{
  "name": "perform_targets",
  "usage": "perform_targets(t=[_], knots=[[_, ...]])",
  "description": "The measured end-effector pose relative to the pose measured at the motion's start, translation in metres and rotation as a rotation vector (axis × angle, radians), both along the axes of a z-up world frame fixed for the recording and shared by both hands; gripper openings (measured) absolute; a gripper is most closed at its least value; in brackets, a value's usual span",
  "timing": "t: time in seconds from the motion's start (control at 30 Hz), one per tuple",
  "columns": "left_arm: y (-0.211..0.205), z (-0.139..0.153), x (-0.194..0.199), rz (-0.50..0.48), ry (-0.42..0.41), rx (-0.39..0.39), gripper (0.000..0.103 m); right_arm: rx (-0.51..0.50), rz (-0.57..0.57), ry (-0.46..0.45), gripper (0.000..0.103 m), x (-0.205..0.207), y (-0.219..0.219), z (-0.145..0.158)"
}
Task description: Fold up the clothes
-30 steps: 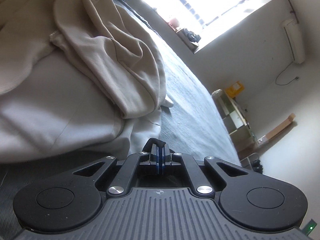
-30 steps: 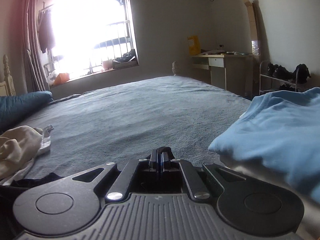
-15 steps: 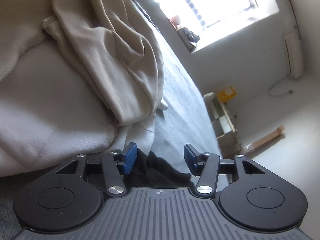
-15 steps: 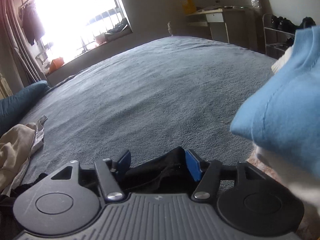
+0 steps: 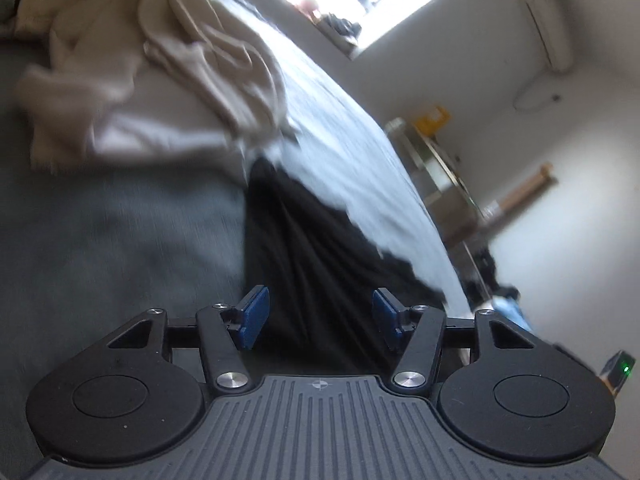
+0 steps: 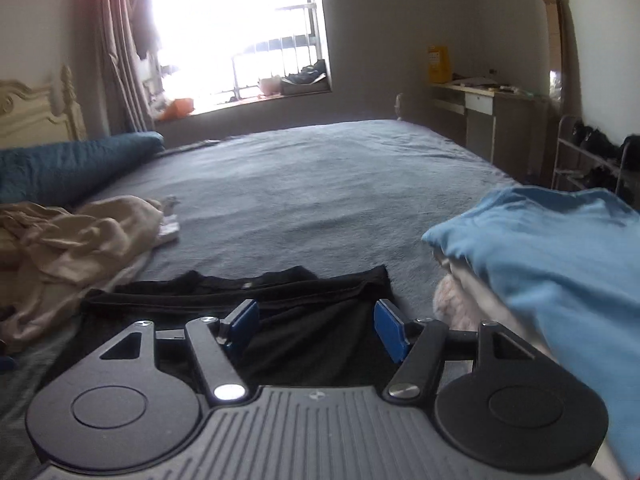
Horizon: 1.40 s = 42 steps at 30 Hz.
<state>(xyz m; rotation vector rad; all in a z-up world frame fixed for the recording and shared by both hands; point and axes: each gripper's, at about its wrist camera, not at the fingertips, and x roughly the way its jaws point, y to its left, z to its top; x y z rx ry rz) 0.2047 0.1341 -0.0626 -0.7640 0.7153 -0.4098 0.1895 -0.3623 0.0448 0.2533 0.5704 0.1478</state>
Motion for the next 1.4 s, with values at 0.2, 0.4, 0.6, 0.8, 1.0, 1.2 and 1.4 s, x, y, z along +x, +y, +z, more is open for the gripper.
perform_targets(t=[0.2,0.4,0.6,0.8,1.0,1.2,1.4], knots=[[-0.021,-0.053,0.002,0.050,0.084,-0.165,0.059,0.483,-0.019,0.182,0.068,-0.056,-0.041,-0.038],[-0.022,-0.078,0.028,0.189,0.028,-0.234,0.059,0.652,-0.264,0.274,0.064,-0.026,-0.064,-0.124],[-0.021,-0.086,0.051,0.263,-0.007,-0.287,0.048,0.716,-0.400,0.211,0.053,0.009,-0.070,-0.151],[-0.019,-0.094,0.060,0.328,0.042,-0.308,0.004,0.742,-0.505,0.154,0.008,0.030,-0.072,-0.163],[0.007,-0.079,0.039,0.385,0.005,-0.326,0.003,0.696,-0.461,0.123,0.007,0.026,-0.060,-0.146],[0.042,-0.067,-0.014,0.418,-0.041,-0.325,0.002,0.701,-0.369,0.154,0.006,0.012,-0.035,-0.129],[0.074,-0.057,-0.086,0.476,-0.083,-0.304,0.002,0.713,-0.245,0.219,0.007,-0.022,-0.004,-0.124]])
